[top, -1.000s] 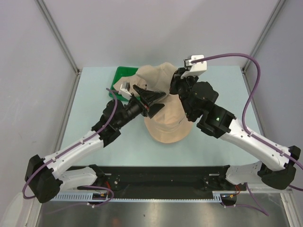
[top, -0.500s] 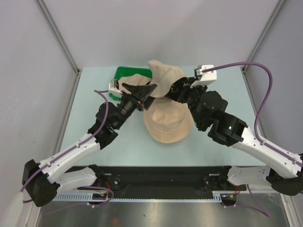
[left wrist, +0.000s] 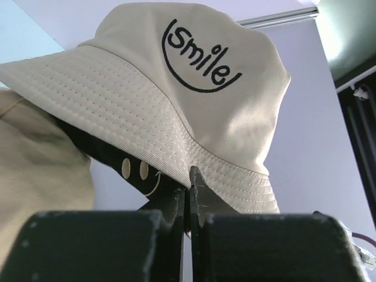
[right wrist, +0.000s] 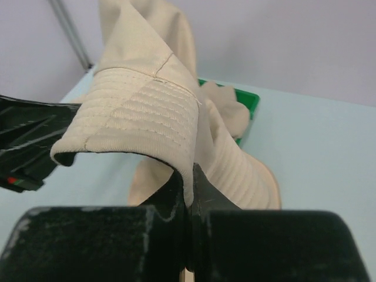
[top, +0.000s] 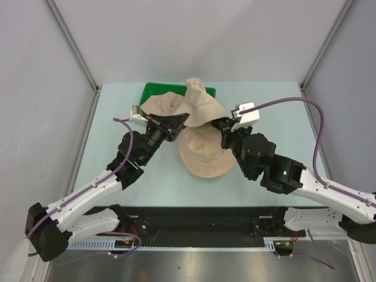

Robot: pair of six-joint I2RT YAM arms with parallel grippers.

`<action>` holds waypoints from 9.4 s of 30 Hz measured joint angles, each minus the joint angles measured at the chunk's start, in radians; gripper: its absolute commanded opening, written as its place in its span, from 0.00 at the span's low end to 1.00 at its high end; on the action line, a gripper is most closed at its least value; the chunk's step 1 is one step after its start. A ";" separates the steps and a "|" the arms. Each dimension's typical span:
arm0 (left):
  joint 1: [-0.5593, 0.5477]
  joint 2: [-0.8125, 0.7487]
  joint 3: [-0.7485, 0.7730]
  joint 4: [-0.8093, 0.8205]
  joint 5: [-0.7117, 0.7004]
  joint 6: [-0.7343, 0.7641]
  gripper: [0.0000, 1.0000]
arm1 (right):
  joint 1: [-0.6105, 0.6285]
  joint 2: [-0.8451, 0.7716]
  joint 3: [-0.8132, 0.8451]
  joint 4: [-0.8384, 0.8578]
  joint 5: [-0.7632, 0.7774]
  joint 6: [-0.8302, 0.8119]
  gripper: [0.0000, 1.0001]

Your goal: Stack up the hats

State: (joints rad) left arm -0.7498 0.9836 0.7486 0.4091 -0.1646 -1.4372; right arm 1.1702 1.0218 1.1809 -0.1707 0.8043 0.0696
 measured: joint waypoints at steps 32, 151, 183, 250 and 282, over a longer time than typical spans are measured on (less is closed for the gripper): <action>0.214 0.297 0.211 -0.068 0.770 0.468 0.00 | -0.027 -0.197 -0.202 0.071 0.089 -0.237 0.43; 0.420 0.396 -0.244 0.162 0.666 0.446 0.00 | -1.074 0.193 -0.502 0.110 -1.492 0.677 0.00; 0.322 0.723 0.390 -0.377 0.696 1.013 0.00 | -1.147 0.026 -0.226 -0.420 -1.595 0.193 0.77; 0.306 0.633 0.430 -0.574 0.426 1.028 0.73 | -1.009 0.369 -0.240 -0.115 -1.295 0.285 0.00; 0.331 0.074 -0.218 -0.146 0.594 0.543 0.57 | -0.921 0.293 -0.240 -0.217 -1.156 0.323 0.00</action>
State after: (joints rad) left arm -0.4187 1.0573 0.5308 0.2634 0.4290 -0.8944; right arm 0.2497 1.3151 0.9405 -0.3882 -0.3515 0.3927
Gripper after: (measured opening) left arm 0.578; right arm 0.036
